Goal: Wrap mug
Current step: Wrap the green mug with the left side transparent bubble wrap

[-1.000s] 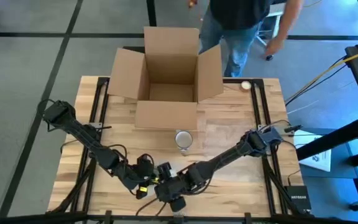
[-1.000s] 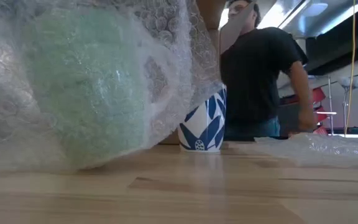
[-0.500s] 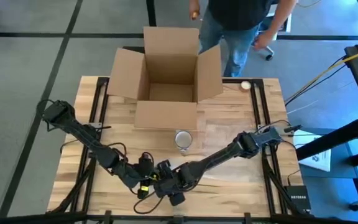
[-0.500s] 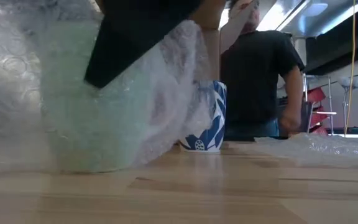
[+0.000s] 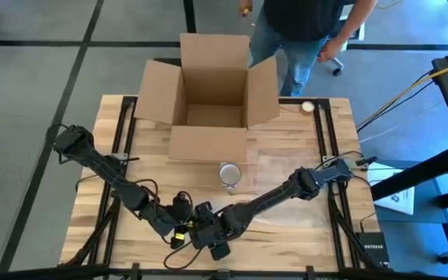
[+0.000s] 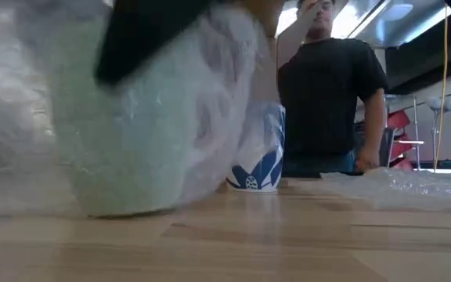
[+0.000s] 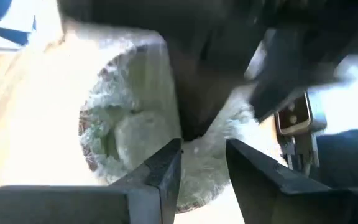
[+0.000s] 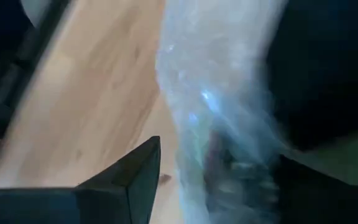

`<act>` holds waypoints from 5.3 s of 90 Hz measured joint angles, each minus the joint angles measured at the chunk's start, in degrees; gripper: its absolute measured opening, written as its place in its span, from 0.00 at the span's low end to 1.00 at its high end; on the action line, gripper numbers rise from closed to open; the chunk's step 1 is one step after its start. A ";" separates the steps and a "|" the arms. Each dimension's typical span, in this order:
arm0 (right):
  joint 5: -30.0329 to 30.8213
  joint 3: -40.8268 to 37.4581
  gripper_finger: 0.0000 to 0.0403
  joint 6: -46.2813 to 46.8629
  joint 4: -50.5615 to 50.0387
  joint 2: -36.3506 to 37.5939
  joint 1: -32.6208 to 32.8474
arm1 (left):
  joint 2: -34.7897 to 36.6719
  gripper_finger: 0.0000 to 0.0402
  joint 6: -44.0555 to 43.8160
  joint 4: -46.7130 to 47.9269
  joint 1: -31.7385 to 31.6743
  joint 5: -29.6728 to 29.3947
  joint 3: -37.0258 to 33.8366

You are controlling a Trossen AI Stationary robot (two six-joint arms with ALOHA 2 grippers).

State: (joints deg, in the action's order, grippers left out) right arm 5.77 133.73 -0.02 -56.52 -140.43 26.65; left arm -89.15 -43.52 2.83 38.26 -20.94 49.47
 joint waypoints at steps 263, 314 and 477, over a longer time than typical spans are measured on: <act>1.74 -10.75 0.46 -1.48 8.38 4.95 0.37 | -0.04 0.28 -1.54 -1.60 -0.39 2.18 -0.02; 5.39 -1.37 0.46 -1.50 -5.63 5.22 0.26 | -0.08 0.28 -2.57 -1.48 -0.46 2.96 -0.09; 6.83 -9.28 0.46 0.16 4.78 5.25 0.31 | -0.87 0.28 -2.54 -8.19 7.19 -14.06 0.04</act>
State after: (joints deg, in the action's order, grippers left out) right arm 12.61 124.45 0.14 -51.75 -135.17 26.96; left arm -90.02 -46.06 -5.36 45.45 -35.00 49.52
